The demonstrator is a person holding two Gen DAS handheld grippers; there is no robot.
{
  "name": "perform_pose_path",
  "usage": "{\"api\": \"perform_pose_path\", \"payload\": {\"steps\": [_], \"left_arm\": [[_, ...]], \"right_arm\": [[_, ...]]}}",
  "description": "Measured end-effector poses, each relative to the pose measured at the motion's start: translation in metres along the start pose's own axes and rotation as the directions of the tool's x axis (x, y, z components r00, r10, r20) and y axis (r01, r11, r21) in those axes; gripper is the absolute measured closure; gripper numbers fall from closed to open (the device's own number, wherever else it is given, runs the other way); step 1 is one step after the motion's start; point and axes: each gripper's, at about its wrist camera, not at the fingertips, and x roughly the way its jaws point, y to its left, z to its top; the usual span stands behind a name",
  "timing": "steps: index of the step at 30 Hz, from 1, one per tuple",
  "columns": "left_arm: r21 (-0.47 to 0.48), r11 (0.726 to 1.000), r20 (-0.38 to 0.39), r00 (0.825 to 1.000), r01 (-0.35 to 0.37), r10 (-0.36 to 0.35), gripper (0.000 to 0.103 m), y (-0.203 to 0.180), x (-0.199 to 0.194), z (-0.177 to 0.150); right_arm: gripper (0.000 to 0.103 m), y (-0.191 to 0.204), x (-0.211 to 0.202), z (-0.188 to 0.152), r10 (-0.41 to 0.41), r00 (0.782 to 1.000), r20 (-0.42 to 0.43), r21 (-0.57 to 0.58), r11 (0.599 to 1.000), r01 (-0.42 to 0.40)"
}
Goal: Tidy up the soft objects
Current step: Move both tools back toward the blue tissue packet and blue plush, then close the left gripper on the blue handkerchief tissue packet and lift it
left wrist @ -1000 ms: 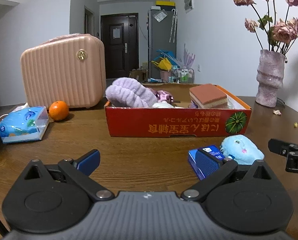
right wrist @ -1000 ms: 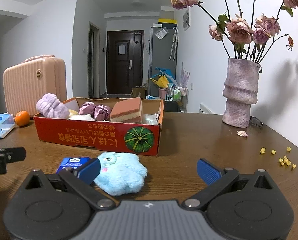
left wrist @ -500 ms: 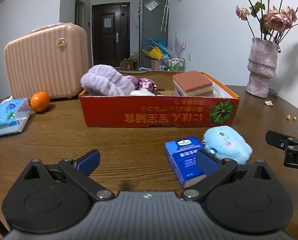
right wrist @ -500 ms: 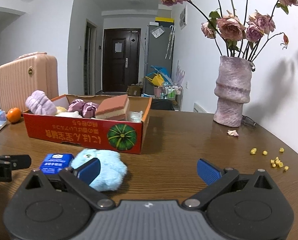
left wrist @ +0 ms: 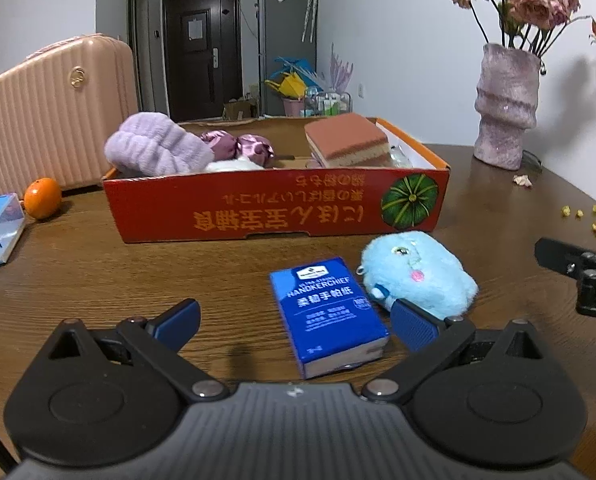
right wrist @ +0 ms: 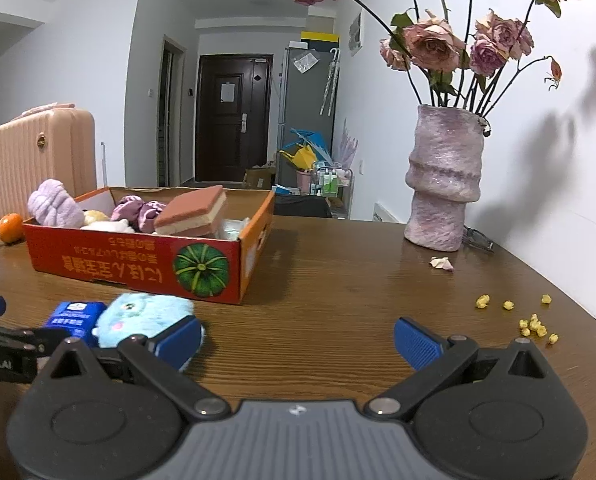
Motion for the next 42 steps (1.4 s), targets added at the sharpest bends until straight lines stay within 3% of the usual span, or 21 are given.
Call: {"api": "perform_pose_path", "payload": {"steps": [13,27,38,42], "left_arm": [[0.033,0.998,-0.056,0.996,-0.061,0.062,0.0,-0.014,0.028,0.005],[0.063,0.997,-0.066,0.997,-0.046,0.05,0.002,-0.018,0.034,0.006],[0.072,0.997,-0.086,0.996,0.01,-0.004,0.047,-0.017,0.035,0.005],[0.059,0.998,-0.085,0.996,0.008,-0.003,0.049,-0.015,0.035,0.006]], "right_arm": [[0.0,-0.016,0.005,-0.002,-0.016,1.0,-0.015,0.016,1.0,0.016],[0.0,-0.016,0.012,-0.005,-0.027,0.999,-0.038,0.017,0.999,0.028],[0.0,-0.019,0.015,-0.006,-0.052,0.998,-0.039,0.028,0.998,0.054],[0.0,-0.02,0.018,-0.006,-0.076,0.996,-0.041,0.031,0.997,0.078]]}}
